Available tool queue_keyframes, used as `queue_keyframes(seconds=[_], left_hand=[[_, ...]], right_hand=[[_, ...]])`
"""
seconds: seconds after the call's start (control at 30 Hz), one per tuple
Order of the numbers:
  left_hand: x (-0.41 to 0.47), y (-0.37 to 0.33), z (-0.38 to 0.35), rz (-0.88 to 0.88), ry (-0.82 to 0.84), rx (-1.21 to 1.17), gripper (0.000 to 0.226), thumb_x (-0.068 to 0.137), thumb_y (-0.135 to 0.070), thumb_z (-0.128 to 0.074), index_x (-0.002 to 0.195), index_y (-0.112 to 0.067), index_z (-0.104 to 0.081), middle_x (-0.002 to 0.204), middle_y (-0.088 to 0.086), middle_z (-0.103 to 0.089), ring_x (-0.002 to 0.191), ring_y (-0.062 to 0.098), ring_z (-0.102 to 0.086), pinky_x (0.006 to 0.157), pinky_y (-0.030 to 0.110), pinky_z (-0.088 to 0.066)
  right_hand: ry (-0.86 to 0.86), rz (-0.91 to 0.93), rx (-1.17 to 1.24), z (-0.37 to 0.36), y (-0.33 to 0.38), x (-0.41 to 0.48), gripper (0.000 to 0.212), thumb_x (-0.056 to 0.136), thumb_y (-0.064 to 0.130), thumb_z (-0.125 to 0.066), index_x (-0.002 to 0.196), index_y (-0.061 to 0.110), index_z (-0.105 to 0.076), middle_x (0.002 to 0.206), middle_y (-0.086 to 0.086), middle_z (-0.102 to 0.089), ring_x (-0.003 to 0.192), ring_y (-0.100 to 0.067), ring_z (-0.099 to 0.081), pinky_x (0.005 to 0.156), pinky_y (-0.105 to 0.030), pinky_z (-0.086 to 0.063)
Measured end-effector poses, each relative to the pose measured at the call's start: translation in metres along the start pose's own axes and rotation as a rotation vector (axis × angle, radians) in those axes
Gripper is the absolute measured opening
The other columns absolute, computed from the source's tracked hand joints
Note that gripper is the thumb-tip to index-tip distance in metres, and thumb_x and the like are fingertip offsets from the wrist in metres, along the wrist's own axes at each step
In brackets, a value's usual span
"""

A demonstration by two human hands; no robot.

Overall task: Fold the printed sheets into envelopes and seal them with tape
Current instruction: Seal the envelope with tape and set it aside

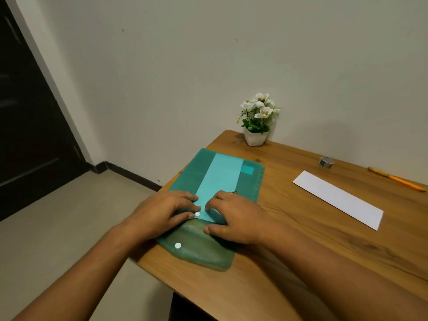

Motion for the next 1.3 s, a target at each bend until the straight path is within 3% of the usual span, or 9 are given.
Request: queue_keyframes(seconds=[0.17, 0.3, 0.43, 0.63, 0.83, 1.0, 1.07, 1.17, 1.3], left_hand=[[0.001, -0.004, 0.011, 0.037, -0.163, 0.074, 0.029, 0.102, -0.051, -0.044, 0.115, -0.037, -0.066, 0.105, -0.015, -0.071, 0.09, 0.009, -0.063, 0.068, 0.026, -0.044], [0.007, -0.002, 0.016, 0.104, -0.2, 0.102, 0.025, 0.104, -0.049, -0.039, 0.101, -0.034, -0.059, 0.085, -0.012, -0.063, 0.073, 0.009, -0.056, 0.062, 0.031, -0.047], [0.006, 0.003, 0.014, 0.108, -0.174, 0.062, 0.025, 0.101, -0.055, -0.046, 0.106, -0.037, -0.062, 0.092, -0.018, -0.065, 0.078, 0.004, -0.056, 0.061, 0.021, -0.038], [0.0, 0.013, 0.002, 0.108, -0.04, -0.011, 0.074, 0.07, -0.086, -0.054, 0.133, -0.047, -0.059, 0.129, -0.03, -0.06, 0.109, -0.004, -0.055, 0.085, 0.026, -0.051], [0.011, 0.013, 0.006, 0.103, -0.033, -0.109, 0.043, 0.08, -0.065, -0.072, 0.118, -0.044, -0.069, 0.112, -0.025, -0.069, 0.096, -0.002, -0.061, 0.074, 0.024, -0.051], [0.01, 0.014, 0.006, 0.158, 0.012, -0.158, 0.081, 0.074, -0.087, -0.049, 0.14, -0.041, -0.053, 0.118, -0.024, -0.059, 0.101, 0.001, -0.059, 0.086, 0.027, -0.056], [0.012, 0.014, 0.005, 0.175, 0.054, -0.132, 0.073, 0.078, -0.082, -0.048, 0.138, -0.039, -0.057, 0.122, -0.02, -0.062, 0.099, 0.002, -0.059, 0.085, 0.027, -0.056], [0.012, 0.013, 0.006, 0.212, 0.078, -0.117, 0.055, 0.087, -0.071, -0.051, 0.127, -0.036, -0.065, 0.112, -0.02, -0.063, 0.09, 0.001, -0.059, 0.074, 0.019, -0.051], [0.01, 0.008, 0.005, 0.199, 0.11, -0.143, 0.07, 0.075, -0.087, -0.04, 0.121, -0.042, -0.066, 0.11, -0.027, -0.062, 0.092, -0.001, -0.06, 0.074, 0.017, -0.048]], right_hand=[[-0.085, 0.11, -0.048, 0.01, 0.023, -0.009, 0.047, 0.1, 0.028, -0.053, 0.144, 0.03, -0.038, 0.136, -0.004, -0.053, 0.104, -0.029, -0.061, 0.078, -0.045, -0.055], [-0.027, 0.096, -0.207, 0.009, 0.03, -0.006, 0.028, 0.106, 0.031, -0.046, 0.13, 0.019, -0.054, 0.139, -0.01, -0.051, 0.102, -0.034, -0.063, 0.072, -0.043, -0.05], [-0.016, 0.049, -0.335, 0.01, 0.033, -0.001, 0.024, 0.108, 0.023, -0.047, 0.124, 0.01, -0.06, 0.122, -0.012, -0.055, 0.094, -0.032, -0.063, 0.066, -0.041, -0.041], [-0.067, 0.01, -0.172, 0.016, 0.023, 0.001, 0.022, 0.102, 0.018, -0.053, 0.122, 0.015, -0.061, 0.12, -0.008, -0.054, 0.095, -0.029, -0.061, 0.074, -0.043, -0.052], [-0.173, -0.055, 0.376, 0.043, 0.011, -0.006, 0.01, 0.103, 0.031, -0.058, 0.101, 0.027, -0.066, 0.106, 0.006, -0.06, 0.097, -0.012, -0.057, 0.084, -0.034, -0.05], [-0.313, -0.088, 0.865, 0.072, -0.003, -0.014, 0.009, 0.102, 0.027, -0.064, 0.094, 0.023, -0.069, 0.093, 0.006, -0.069, 0.078, -0.004, -0.056, 0.069, -0.024, -0.044], [-0.322, -0.099, 0.961, 0.072, -0.01, -0.017, 0.008, 0.098, 0.027, -0.07, 0.097, 0.019, -0.07, 0.096, -0.001, -0.072, 0.081, -0.009, -0.061, 0.072, -0.031, -0.05], [-0.207, -0.149, 0.896, 0.052, -0.019, -0.021, 0.028, 0.086, 0.035, -0.082, 0.108, 0.023, -0.068, 0.105, 0.004, -0.073, 0.093, -0.015, -0.068, 0.083, -0.04, -0.06], [-0.049, -0.233, 0.548, 0.031, -0.022, -0.033, 0.039, 0.095, 0.036, -0.073, 0.132, 0.03, -0.064, 0.123, 0.01, -0.067, 0.106, -0.009, -0.063, 0.092, -0.04, -0.059]])
Point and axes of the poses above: each hand's wrist, its own x-axis towards the middle knuckle, its own z-axis out of the back of the hand, y = z × x, the point moved 10 cm from there along x, towards the middle knuckle
